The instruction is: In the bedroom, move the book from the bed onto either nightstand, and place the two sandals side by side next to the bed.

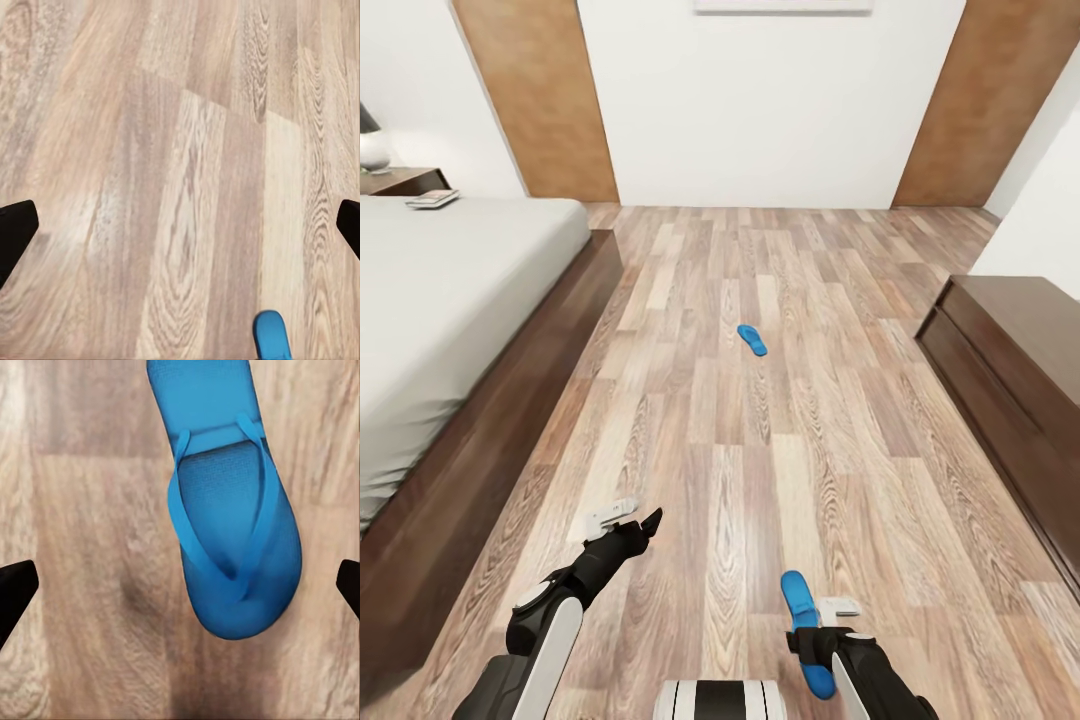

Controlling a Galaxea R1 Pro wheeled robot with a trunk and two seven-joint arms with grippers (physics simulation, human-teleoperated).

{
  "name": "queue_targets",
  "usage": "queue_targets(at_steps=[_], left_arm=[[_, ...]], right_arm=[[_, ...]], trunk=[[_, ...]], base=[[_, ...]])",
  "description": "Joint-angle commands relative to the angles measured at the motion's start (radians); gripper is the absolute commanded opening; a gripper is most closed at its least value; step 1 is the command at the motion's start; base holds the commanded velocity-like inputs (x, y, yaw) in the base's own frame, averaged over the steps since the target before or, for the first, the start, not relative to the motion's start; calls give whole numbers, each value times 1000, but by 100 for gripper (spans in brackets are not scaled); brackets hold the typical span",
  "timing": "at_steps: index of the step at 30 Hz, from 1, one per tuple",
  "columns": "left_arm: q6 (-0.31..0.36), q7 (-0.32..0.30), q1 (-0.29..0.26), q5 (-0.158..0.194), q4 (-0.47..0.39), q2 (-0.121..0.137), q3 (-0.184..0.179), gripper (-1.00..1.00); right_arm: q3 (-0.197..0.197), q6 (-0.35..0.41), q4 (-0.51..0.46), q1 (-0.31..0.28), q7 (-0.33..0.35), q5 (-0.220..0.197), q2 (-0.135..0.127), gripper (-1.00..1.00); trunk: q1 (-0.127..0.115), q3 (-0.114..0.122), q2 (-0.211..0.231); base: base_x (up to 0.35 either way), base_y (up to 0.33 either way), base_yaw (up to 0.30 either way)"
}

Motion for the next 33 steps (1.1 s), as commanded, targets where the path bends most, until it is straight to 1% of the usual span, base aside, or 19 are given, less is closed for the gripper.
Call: queue_targets(at_steps=[1, 7, 10, 15, 23, 29, 32, 33], left_arm=[[5, 4, -1, 9, -1, 0, 0, 100], [5, 4, -1, 10, 0, 0, 0, 100], [5, 4, -1, 10, 0, 0, 0, 100], [5, 4, -1, 9, 1, 0, -1, 100], [5, 4, -1, 10, 6, -1, -1, 100], [0, 4, -1, 9, 30, -2, -1, 100], [-6, 4, -1, 9, 35, -2, -2, 100], [-9, 4, -1, 9, 37, -2, -2, 100]], right_arm=[[0, 6, -2, 0, -1, 0, 0, 100], [0, 5, -2, 0, -1, 0, 0, 100], [0, 5, -2, 0, -1, 0, -1, 100], [-1, 5, -3, 0, -2, 1, -1, 100], [-3, 4, -9, 0, -5, 24, -5, 100], [-5, 3, -62, 0, -6, 33, -7, 100], [-4, -3, -69, 0, -21, 34, -7, 100], [-4, -14, -68, 0, -41, 34, -7, 100]], trunk=[[0, -1, 0], [0, -1, 0], [0, -1, 0], [0, -1, 0], [0, -1, 0], [0, -1, 0], [0, -1, 0], [0, -1, 0]], base=[[0, 0, 276], [0, 0, 282], [0, 0, 141], [0, 0, 39], [0, 0, 7], [0, 0, 1], [0, 0, 0], [0, 0, 0]])
